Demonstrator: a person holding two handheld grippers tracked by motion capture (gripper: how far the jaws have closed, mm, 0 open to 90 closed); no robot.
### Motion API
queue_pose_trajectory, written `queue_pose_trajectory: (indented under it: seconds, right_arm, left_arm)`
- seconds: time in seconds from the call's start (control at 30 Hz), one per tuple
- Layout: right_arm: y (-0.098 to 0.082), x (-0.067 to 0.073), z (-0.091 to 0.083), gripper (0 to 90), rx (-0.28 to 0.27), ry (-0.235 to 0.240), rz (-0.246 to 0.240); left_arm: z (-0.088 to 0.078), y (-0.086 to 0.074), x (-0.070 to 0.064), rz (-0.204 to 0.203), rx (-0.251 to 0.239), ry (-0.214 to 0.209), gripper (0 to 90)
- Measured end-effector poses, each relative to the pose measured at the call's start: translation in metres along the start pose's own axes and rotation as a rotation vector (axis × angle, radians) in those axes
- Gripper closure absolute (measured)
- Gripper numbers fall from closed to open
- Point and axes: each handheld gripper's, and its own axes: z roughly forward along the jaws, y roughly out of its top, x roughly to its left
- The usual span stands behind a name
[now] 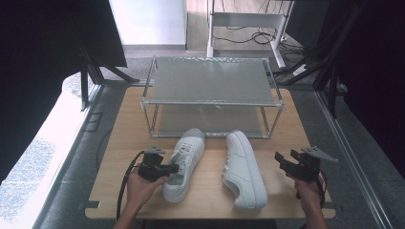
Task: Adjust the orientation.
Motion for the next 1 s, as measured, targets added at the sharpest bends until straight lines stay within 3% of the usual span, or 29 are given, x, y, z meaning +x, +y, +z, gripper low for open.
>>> queue_pose_trajectory:
  seconds: [0.13, 0.3, 0.43, 0.57, 0.7, 0.83, 1.0]
  right_arm:
    - [0.0, 0.0, 0.001, 31.2, 0.002, 0.008, 0.0]
    - [0.002, 0.004, -0.001, 30.0, -0.004, 0.019, -0.011]
    - [0.005, 0.007, -0.004, 29.8, -0.018, 0.032, -0.02]
    - [0.007, 0.01, -0.006, 29.7, -0.027, 0.045, -0.032]
    - [0.009, 0.014, -0.008, 29.3, -0.032, 0.03, -0.051]
    - [0.012, 0.021, -0.01, 29.6, -0.036, 0.044, -0.072]
    - [0.017, 0.036, -0.014, 36.6, -0.031, 0.112, -0.143]
  left_arm:
    - [-0.007, 0.0, 0.003, -0.015, -0.034, -0.036, 86.1]
    - [-0.024, 0.007, -0.013, 0.007, -0.19, -0.088, 69.6]
    - [-0.032, 0.007, -0.015, 0.022, -0.278, -0.045, 51.4]
    - [-0.035, 0.005, -0.008, 0.007, -0.308, -0.038, 39.6]
    - [-0.041, 0.004, -0.002, 0.009, -0.328, -0.03, 37.5]
    - [-0.047, 0.002, 0.006, 0.014, -0.34, 0.024, 37.0]
    - [-0.052, 0.001, 0.014, -0.002, -0.387, 0.047, 34.0]
